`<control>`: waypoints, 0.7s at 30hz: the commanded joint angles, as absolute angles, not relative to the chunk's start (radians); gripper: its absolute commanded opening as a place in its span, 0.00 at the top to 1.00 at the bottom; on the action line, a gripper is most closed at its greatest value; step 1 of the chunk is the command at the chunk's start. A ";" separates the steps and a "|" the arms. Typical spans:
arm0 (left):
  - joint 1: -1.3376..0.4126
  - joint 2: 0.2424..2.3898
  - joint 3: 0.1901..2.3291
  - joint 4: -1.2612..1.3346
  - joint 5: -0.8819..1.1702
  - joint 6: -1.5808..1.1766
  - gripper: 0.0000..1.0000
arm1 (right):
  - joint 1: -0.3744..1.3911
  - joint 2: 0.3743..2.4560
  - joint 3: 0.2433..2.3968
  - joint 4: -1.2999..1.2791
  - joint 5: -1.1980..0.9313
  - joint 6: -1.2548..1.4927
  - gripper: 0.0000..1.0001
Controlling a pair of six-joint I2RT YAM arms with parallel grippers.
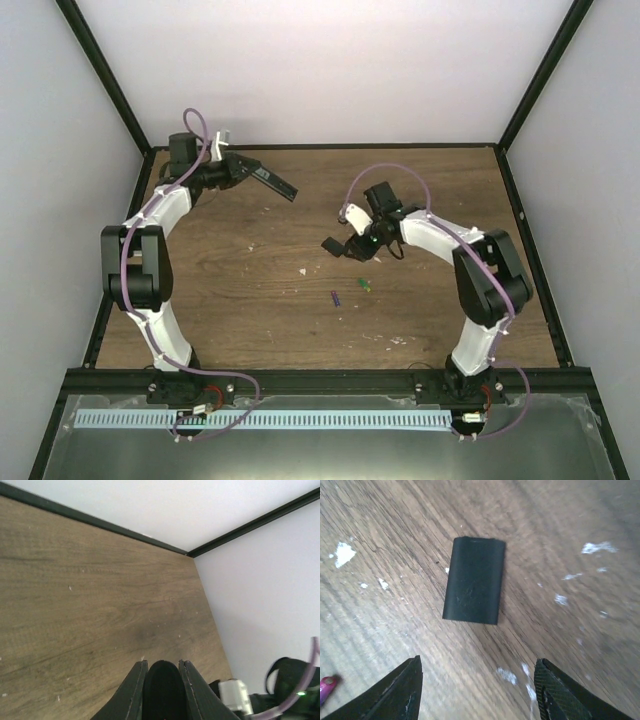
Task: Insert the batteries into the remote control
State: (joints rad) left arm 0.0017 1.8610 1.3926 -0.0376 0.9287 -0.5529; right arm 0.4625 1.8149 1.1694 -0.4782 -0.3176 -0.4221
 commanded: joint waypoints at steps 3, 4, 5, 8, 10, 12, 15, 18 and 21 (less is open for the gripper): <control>0.000 1.790 1.264 0.046 0.962 -0.572 1.00 | 0.501 1.629 1.094 -0.535 -0.195 -0.302 0.46; -0.005 1.781 1.237 0.065 0.964 -0.580 1.00 | 0.508 1.607 1.072 -0.545 -0.187 -0.275 0.47; -0.010 1.770 1.211 0.082 0.971 -0.589 1.00 | 0.520 1.587 1.042 -0.556 -0.185 -0.255 0.48; -0.036 1.718 1.109 0.141 0.981 -0.616 1.00 | 0.570 1.527 0.985 -0.582 -0.161 -0.166 0.49; -0.054 1.675 1.034 0.196 0.985 -0.642 1.00 | 0.598 1.492 0.962 -0.592 -0.172 -0.101 0.49; -0.067 1.634 0.964 0.249 0.989 -0.676 1.00 | 0.633 1.477 0.951 -0.602 -0.175 -0.041 0.50; -0.083 1.563 0.866 0.300 0.990 -0.712 1.00 | 0.686 1.471 0.945 -0.618 -0.155 0.033 0.53; -0.099 1.474 0.779 0.292 0.974 -0.711 1.00 | 0.717 1.473 0.947 -0.636 -0.094 0.106 0.54; -0.115 1.380 0.694 0.285 0.961 -0.734 1.00 | 0.718 1.460 0.946 -0.648 -0.039 0.173 0.53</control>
State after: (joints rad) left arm -0.0967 1.4868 0.7753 0.2321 0.9680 -0.7006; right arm 0.7116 1.4948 0.9390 -0.6136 -0.1299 0.0376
